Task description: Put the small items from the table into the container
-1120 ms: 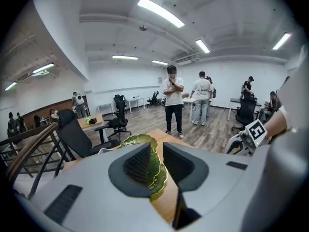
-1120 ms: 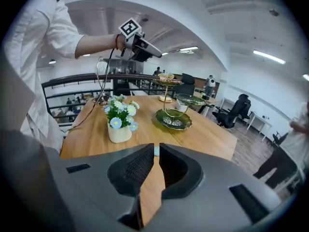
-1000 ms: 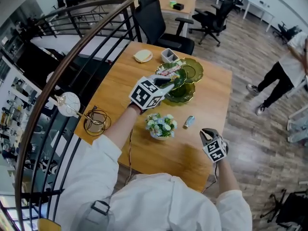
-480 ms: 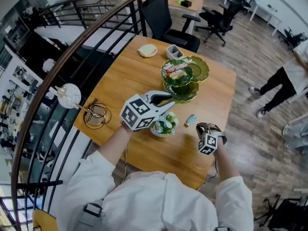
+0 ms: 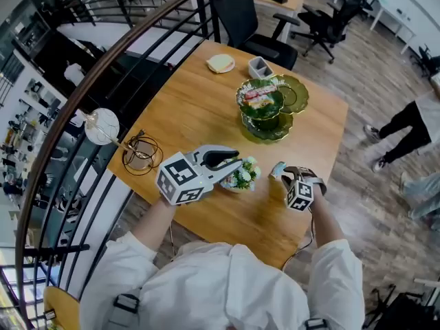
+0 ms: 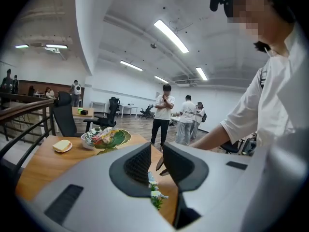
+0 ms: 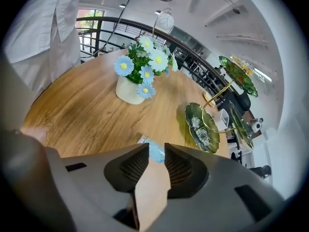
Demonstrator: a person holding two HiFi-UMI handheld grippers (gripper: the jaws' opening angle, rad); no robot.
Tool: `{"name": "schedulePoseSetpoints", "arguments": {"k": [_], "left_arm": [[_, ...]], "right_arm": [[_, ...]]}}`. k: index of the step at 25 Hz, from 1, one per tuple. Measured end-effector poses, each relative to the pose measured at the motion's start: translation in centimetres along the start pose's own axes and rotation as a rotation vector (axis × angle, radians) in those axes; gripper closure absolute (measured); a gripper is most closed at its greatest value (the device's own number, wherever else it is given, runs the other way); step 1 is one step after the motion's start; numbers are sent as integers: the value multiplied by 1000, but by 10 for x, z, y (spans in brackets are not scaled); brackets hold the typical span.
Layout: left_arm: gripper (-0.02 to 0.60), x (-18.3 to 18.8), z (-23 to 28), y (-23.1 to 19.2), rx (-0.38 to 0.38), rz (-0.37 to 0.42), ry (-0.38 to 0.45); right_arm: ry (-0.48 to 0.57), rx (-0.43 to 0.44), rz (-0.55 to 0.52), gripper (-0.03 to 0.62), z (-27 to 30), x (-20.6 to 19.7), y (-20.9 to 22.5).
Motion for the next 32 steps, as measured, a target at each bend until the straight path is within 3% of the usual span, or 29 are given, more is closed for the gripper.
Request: {"name": "schedulePoseSetpoints", "arguments": {"k": [1,3,8,18,32], "left_arm": [[512,-3,-2,0,4,-6,-2],[512,-7,-4,1,8,-16,-6],[512,-11,-3,3,6,-23,-7],[512,-7,12,6,-52,-38,3],[512,-11,25,-1,-85,-63,-6]], "right_arm": [[2,14,-12,488,4,0,0],[-1,38,-40,459,11,1,0],[-21,86,-83,444,28,0,-1],[-95,177,-291,404,55,0,7],[-144,267,-399,404,87,4,10]]}}
Point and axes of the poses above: the fingertips, and each gripper's own axes: z forward along the fingers, y to its right, x out of its top, the point moved 10 cm from there along -z, backward along the fingers, and after that the axes turned 2 degrees about x, right-handed, at the moved point
